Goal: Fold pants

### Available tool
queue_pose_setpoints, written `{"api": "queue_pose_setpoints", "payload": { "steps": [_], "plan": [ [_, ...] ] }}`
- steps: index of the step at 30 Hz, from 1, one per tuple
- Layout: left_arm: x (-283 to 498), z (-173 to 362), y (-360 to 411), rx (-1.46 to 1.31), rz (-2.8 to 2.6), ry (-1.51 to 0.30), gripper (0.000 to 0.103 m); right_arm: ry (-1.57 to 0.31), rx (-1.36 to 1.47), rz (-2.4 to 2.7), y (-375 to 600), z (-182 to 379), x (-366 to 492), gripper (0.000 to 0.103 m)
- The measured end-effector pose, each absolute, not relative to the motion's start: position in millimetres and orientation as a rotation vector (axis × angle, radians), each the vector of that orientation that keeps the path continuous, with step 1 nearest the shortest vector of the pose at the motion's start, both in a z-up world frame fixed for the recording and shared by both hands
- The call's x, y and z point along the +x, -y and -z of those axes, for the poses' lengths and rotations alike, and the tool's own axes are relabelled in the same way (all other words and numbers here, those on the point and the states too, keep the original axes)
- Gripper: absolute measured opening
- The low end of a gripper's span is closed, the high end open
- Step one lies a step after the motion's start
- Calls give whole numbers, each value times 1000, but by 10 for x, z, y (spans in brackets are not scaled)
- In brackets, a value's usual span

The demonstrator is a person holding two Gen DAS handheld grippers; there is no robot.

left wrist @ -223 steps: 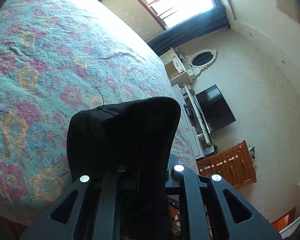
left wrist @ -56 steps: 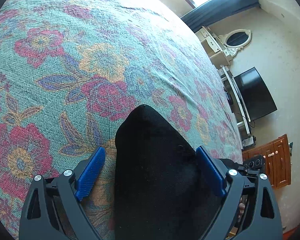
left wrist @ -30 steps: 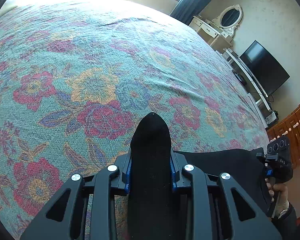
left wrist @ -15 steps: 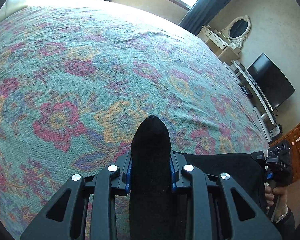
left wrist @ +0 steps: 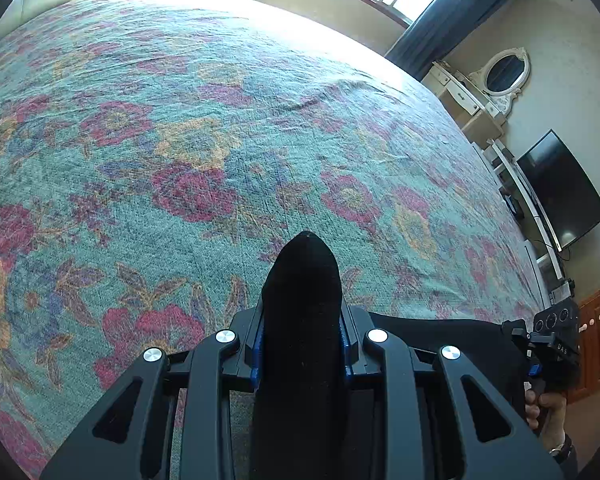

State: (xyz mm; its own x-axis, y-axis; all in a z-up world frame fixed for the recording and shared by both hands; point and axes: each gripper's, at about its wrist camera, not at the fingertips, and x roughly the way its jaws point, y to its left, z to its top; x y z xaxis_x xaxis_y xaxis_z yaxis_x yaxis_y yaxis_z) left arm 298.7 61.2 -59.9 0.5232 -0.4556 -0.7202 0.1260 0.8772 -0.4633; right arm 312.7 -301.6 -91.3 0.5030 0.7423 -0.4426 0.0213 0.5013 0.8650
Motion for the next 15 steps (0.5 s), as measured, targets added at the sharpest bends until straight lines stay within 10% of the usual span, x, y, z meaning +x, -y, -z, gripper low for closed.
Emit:
{"api": "queue_pose_setpoints", "payload": {
  "steps": [15],
  "plan": [
    [3385,813,-700,-432,328,-1011,29,-962,981,-522,2971,1077,3548,32]
  ]
}}
